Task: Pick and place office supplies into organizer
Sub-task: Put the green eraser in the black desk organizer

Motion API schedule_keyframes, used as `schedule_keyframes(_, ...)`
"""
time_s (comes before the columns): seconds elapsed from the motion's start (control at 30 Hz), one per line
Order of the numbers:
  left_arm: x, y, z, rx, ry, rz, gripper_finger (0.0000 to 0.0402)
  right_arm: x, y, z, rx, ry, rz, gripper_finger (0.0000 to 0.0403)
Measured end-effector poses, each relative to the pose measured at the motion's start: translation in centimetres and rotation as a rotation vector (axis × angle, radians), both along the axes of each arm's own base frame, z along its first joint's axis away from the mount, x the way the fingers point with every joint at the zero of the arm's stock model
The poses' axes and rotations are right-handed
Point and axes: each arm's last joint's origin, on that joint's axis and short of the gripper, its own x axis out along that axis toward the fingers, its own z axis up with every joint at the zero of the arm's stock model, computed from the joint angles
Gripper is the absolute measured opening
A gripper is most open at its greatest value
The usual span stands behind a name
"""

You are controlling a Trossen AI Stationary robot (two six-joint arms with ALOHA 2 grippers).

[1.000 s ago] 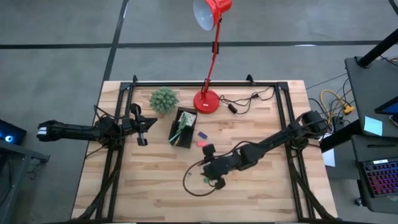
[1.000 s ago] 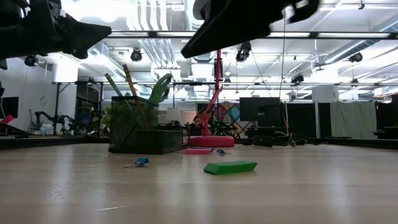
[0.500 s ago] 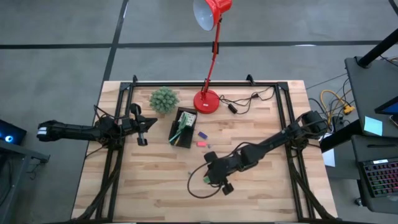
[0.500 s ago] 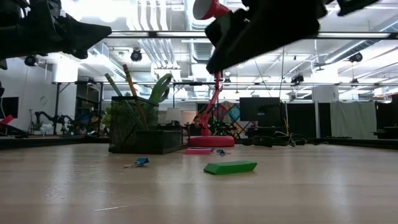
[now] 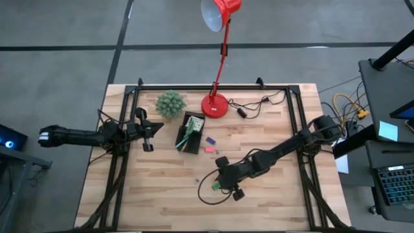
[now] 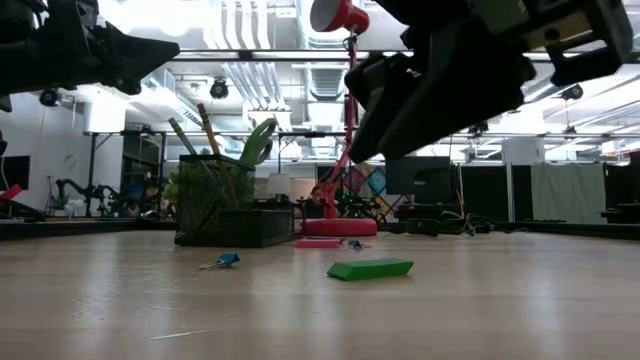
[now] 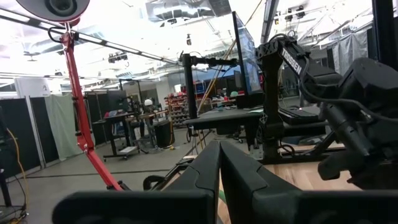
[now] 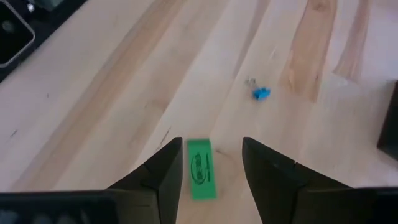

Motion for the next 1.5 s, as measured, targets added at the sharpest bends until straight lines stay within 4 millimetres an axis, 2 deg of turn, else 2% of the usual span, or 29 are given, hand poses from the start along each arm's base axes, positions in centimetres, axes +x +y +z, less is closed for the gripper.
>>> schedule_keyframes(0.33, 0.0, 0.0, 0.0, -0.001, 0.001, -0.001, 0.0, 1.5, 0.6, -2.3, -0.012, -0.008, 0.018, 0.0158)
schedule_keyframes(0.77, 0.0, 0.0, 0.0, -0.001, 0.002, 0.0, 0.0, 1.8, 0.1, -4.3, -0.078, 0.112, 0.023, 0.0152)
schedule_keyframes(1.27, 0.0, 0.0, 0.0, -0.001, 0.003, 0.0, 0.0, 1.5, -0.5, -4.6, -0.095, 0.17, 0.01, 0.0143)
schedule_keyframes(1.5, 0.0, 0.0, 0.0, -0.004, 0.002, 0.0, 0.0, 1.5, -0.6, -4.7, -0.058, 0.191, 0.014, 0.0126)
